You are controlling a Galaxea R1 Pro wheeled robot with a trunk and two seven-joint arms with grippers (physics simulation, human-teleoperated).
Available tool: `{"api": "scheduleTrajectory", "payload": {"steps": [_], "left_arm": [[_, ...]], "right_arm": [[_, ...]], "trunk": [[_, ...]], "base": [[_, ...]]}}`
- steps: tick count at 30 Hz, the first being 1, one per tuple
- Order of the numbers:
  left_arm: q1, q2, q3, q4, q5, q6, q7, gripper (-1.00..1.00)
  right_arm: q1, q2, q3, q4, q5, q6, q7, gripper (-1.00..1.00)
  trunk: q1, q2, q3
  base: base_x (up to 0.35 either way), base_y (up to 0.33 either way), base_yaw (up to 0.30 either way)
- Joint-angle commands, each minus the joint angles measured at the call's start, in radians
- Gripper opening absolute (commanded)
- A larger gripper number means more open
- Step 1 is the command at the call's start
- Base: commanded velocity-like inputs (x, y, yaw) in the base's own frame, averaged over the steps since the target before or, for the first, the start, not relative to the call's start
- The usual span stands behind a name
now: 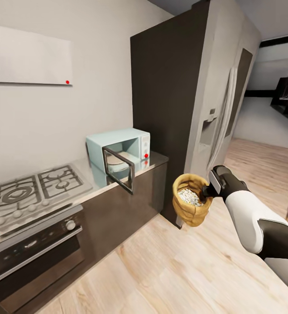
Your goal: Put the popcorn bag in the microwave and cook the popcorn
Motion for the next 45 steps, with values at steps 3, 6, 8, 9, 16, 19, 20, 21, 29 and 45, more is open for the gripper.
{"api": "scheduleTrajectory", "payload": {"steps": [3, 6, 8, 9, 16, 19, 20, 21, 29, 45], "left_arm": [[0.0, 0.0, 0.003, -0.001, 0.007, -0.002, 0.002, 1.0], [0.0, 0.001, 0.004, -0.001, 0.011, -0.003, 0.002, 1.0], [0.0, 0.001, 0.004, -0.001, 0.014, -0.004, 0.002, 1.0], [0.0, 0.001, 0.005, -0.001, 0.015, -0.004, 0.002, 1.0], [0.0, 0.001, 0.01, -0.006, 0.019, -0.005, 0.002, 1.0], [0.0, 0.001, 0.01, -0.007, 0.019, -0.005, 0.002, 1.0], [0.0, 0.001, 0.01, -0.007, 0.019, -0.005, 0.002, 1.0], [0.0, 0.001, 0.011, -0.007, 0.019, -0.005, 0.002, 1.0], [0.0, 0.001, 0.011, -0.01, 0.018, -0.005, 0.002, 1.0], [0.0, 0.0, 0.01, -0.002, 0.017, -0.024, 0.003, 1.0]], "right_arm": [[-0.001, 0.002, -0.008, -0.001, 0.008, 0.003, 0.004, -1.0], [-0.001, 0.003, -0.008, -0.001, 0.006, 0.003, 0.004, -1.0], [-0.001, 0.004, -0.008, 0.0, 0.004, 0.003, 0.004, -1.0], [-0.001, 0.004, -0.008, 0.002, 0.004, 0.003, 0.004, -1.0], [-0.001, 0.008, -0.006, 0.012, 0.003, 0.003, 0.004, -1.0], [-0.001, 0.011, -0.006, 0.012, 0.002, 0.003, 0.005, -1.0], [-0.001, 0.011, -0.006, 0.012, 0.002, 0.003, 0.006, -1.0], [-0.001, 0.012, -0.006, 0.012, 0.002, 0.003, 0.006, -1.0], [-0.001, 0.011, -0.007, 0.012, 0.002, 0.003, 0.006, -1.0], [-0.001, 0.01, -0.008, 0.012, 0.002, 0.003, 0.006, -1.0]], "trunk": [[0.0, -0.001, -0.001], [0.0, -0.001, -0.001], [0.0, -0.001, -0.001], [0.0, -0.001, -0.001], [0.0, -0.001, -0.001], [0.0, -0.001, -0.001], [0.0, -0.001, -0.001], [0.0, -0.001, -0.001], [0.0, -0.001, -0.001], [0.0, -0.001, -0.001]], "base": [[0.22, -0.27, 0.0], [0.17, -0.279, 0.028], [0.11, -0.28, 0.198], [0.036, -0.28, 0.255], [0.005, -0.086, 0.267], [0.0, -0.001, 0.269], [0.0, 0.0, 0.269], [0.0, 0.0, 0.269], [0.0, 0.0, 0.269], [0.037, -0.139, 0.13]]}}
